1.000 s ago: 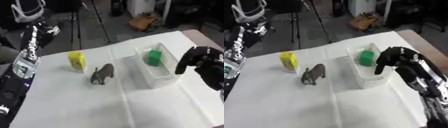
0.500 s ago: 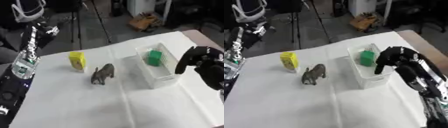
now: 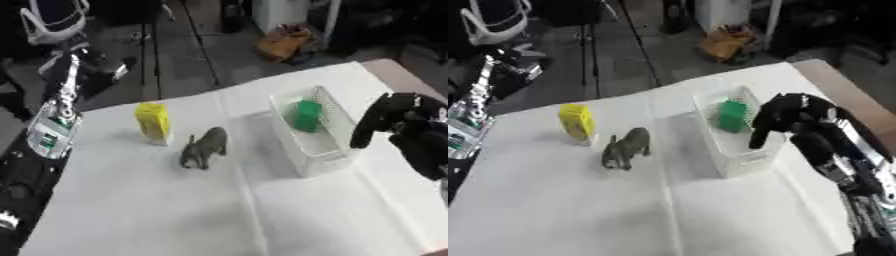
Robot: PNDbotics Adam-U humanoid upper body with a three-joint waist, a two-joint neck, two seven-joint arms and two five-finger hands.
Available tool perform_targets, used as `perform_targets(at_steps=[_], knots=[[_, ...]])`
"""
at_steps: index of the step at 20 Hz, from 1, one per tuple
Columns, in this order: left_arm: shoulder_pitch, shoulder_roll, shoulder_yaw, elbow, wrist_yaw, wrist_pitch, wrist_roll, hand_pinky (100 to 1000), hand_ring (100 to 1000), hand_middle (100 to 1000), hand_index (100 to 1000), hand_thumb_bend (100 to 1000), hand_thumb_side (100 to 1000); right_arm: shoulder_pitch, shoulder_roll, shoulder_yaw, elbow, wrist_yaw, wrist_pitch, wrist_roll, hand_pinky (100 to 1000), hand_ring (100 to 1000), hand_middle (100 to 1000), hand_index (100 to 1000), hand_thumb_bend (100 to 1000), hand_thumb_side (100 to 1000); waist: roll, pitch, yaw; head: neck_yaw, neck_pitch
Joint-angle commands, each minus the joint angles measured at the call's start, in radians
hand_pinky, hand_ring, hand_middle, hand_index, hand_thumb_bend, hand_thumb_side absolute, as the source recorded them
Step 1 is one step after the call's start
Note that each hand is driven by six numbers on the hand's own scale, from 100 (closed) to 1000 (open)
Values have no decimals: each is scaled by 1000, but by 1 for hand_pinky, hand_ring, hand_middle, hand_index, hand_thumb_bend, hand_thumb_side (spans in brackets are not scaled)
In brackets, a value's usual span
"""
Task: Pick up objects on the table and place them in the box.
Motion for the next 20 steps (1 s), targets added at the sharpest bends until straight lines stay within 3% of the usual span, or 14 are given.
perform_targets(at_steps=[1, 4, 9, 11, 12, 16, 20], knots=[[-38, 4, 0, -6, -83, 4, -34, 521, 596, 675, 788, 922, 694, -18, -12, 1, -15, -5, -1, 6, 515, 522, 623, 797, 324, 608, -16, 8, -7, 8, -18], [-47, -4, -8, -12, -178, -24, -86, 564, 630, 709, 804, 951, 629, -27, -12, 4, -18, -3, -2, 11, 514, 520, 622, 797, 322, 611, -12, 21, -27, 14, -27], [-44, -11, 3, -31, -348, -103, -110, 587, 647, 724, 814, 944, 595, -33, -10, 3, -19, 3, -3, 15, 513, 520, 622, 798, 320, 613, -8, 38, -43, 16, -35], [-41, -12, 8, -27, -372, -132, -127, 595, 653, 730, 815, 916, 568, -34, -9, 3, -19, 5, -3, 16, 513, 519, 622, 798, 319, 614, -7, 41, -44, 15, -35], [-38, -12, 10, -22, -377, -148, -144, 618, 670, 741, 825, 844, 508, -34, -8, 3, -19, 6, -3, 16, 513, 519, 622, 798, 318, 616, -6, 43, -43, 15, -34], [-37, 3, 26, -2, -382, -195, -267, 643, 686, 746, 841, 749, 424, -35, -7, 3, -17, 11, 0, 18, 513, 519, 623, 798, 315, 618, -2, 49, -38, 12, -32], [-37, 13, 33, 2, -420, -199, -320, 692, 745, 793, 875, 670, 416, -36, -7, 3, -19, 11, -2, 21, 513, 519, 623, 799, 315, 619, -3, 52, -40, 12, -33]])
